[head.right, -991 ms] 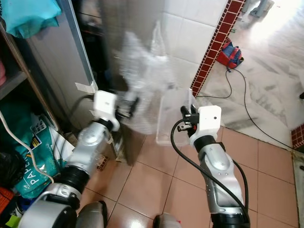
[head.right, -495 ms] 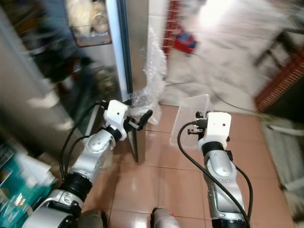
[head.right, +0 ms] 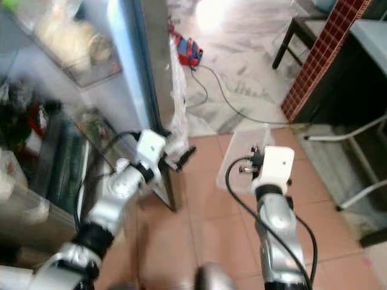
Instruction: Restocking fridge
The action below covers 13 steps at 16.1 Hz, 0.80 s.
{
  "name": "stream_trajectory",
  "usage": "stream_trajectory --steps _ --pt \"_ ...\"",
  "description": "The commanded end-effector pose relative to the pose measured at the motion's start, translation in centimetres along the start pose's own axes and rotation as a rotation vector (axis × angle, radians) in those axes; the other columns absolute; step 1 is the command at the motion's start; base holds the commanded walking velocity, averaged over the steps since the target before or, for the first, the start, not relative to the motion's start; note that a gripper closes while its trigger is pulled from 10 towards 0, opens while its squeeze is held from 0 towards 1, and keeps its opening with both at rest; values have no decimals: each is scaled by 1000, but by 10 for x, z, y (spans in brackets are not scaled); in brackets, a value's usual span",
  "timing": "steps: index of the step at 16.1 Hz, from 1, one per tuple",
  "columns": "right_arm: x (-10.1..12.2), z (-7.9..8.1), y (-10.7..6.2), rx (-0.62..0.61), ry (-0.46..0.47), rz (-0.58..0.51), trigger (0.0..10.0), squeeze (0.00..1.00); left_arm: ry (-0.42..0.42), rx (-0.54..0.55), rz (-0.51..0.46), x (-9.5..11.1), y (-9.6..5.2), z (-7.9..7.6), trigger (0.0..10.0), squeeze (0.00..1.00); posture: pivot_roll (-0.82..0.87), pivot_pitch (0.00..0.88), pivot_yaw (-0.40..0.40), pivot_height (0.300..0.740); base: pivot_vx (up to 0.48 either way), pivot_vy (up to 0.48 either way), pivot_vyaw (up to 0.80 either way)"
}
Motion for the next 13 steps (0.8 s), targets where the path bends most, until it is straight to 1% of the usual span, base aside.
stream_trajectory --steps 1,3,10,12,13 --pt "-5 -14 -2 -53 -13 22 10000 0 9 -28 3 2 5 -9 10000 0 -28 101 21 740 379 0 0" --pt "-6 -13 -2 -57 -8 22 10000 0 12 -31 4 2 5 -10 10000 0 -27 101 23 740 384 0 0" --pt "-7 -14 -2 -72 -3 29 10000 0 20 -35 9 3 8 -12 10000 0 -28 100 26 740 386 0 -472" --pt "-8 -15 -1 -75 -5 29 10000 0 37 -33 18 1 8 -12 10000 0 -29 96 26 740 384 0 -478" --pt "-7 -15 0 -76 -4 24 10000 0 42 -25 19 1 8 -11 10000 0 -30 95 26 740 386 0 0"
Point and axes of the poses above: a point about 5 cm out from each wrist's last joint towards the gripper, its own y axis pointing out of the wrist towards the gripper, its own x axis along the axis of the wrist's last joint, z = x × y, the point moved 2 cm from there along y, pointing out of the wrist towards the gripper, and after that the axes turned 5 degrees about -y, right-handed, at the moved point
